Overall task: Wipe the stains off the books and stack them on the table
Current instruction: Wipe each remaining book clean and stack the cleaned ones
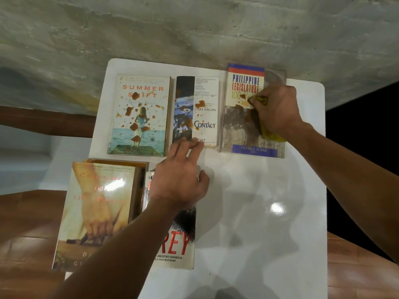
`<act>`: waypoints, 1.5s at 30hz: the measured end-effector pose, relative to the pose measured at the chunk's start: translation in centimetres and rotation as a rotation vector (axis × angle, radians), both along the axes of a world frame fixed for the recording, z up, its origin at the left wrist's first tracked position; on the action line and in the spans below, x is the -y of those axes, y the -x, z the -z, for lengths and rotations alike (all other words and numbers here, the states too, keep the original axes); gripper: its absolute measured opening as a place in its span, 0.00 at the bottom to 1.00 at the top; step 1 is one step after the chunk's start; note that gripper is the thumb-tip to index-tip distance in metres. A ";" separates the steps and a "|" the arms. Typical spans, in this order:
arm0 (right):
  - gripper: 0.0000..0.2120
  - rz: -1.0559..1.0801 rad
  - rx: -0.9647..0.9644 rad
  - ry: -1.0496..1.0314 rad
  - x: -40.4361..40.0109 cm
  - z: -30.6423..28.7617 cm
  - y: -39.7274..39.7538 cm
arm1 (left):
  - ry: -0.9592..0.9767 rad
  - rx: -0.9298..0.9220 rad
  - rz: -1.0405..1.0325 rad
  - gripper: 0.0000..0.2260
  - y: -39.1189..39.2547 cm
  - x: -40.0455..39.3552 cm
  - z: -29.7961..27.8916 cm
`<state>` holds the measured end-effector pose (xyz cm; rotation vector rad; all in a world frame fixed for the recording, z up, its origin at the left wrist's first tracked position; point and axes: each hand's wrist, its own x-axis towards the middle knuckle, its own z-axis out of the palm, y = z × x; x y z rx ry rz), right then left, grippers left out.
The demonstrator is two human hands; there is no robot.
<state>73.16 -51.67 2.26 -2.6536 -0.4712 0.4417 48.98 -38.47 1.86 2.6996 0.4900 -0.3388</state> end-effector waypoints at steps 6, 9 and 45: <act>0.18 0.010 0.007 0.010 0.1 0.4 0.2 | 0.000 0.008 0.003 0.29 0.1 0.0 0.1; 0.18 -0.020 0.007 0.017 -0.1 0.6 0.5 | -0.003 0.015 0.001 0.28 0.0 -0.1 0.1; 0.14 -0.081 0.153 0.008 2.1 0.6 -0.7 | 0.009 0.013 0.017 0.30 0.1 -0.1 -0.1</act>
